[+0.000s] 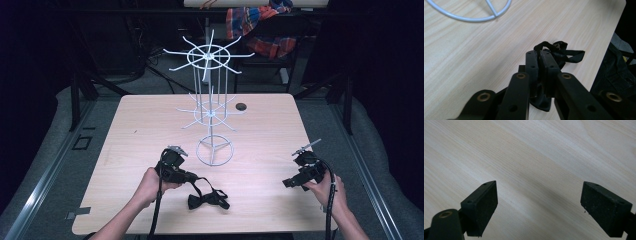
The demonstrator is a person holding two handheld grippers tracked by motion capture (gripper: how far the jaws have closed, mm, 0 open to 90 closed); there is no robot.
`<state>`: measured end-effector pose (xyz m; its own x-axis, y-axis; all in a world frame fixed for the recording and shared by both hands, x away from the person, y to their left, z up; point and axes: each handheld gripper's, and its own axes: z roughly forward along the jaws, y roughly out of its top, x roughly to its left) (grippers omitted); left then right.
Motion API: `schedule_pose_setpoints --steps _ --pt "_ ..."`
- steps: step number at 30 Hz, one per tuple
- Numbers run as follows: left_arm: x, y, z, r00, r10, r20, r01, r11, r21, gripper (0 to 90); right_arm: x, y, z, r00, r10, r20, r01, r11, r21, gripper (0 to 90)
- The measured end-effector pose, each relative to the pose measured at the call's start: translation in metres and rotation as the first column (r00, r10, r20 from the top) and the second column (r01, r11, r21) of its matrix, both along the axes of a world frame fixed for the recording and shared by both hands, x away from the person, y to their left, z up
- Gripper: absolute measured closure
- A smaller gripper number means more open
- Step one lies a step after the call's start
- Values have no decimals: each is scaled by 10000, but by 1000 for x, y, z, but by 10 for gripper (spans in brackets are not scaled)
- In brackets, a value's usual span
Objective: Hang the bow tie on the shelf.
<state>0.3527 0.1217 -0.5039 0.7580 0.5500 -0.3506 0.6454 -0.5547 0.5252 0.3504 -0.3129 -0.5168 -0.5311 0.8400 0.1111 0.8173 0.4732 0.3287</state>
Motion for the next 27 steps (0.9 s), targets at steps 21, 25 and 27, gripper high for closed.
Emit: schedule_pose_setpoints --steps 21,25,27 --pt "-13 16 31 9902 438 1328 -419 9990 -171 893 -1 -1 1 9999 -133 19 133 9999 -66 140" --pt "-13 21 34 9859 704 1518 -687 9975 -164 894 -1 -1 2 10000 -22 -30 22 10000 -57 140" --pt "-12 23 35 9838 837 1587 -823 9965 -156 894 -1 -1 2 10000 -21 -22 21 10000 -51 140"
